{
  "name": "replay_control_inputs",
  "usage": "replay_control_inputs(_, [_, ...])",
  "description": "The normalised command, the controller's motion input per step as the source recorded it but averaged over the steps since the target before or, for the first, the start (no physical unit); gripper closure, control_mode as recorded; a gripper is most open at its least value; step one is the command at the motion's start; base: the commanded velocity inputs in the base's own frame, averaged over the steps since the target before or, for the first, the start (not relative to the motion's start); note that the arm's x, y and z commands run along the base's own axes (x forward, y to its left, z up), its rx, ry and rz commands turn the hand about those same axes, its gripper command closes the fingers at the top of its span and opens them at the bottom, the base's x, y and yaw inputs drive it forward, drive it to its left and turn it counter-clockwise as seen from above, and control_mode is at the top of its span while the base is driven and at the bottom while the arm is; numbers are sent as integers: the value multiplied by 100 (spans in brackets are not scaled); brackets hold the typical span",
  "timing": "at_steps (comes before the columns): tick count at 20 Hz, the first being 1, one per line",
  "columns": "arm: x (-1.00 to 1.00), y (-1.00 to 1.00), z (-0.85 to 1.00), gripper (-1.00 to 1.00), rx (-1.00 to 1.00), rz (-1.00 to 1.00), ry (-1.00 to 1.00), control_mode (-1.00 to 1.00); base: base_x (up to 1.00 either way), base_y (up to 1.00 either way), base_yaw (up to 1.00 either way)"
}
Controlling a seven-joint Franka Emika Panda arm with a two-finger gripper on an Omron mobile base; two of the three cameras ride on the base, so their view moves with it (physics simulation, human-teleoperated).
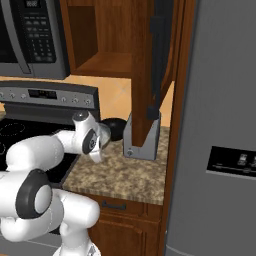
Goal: Pick up the bowls on the counter and stack them on top of one another in the open cabinet. Place the smaller bowl on top of the larger bowl.
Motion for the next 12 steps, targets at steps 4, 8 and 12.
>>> replay_control_inputs(4, [13,0,23,100,3,-10,0,-100,0,0,0])
replay_control_inputs(8, [23,0,27,100,6,-10,1,-100,0,0,0])
replay_control_inputs(12, [25,0,11,100,7,-7,0,-100,0,0,0])
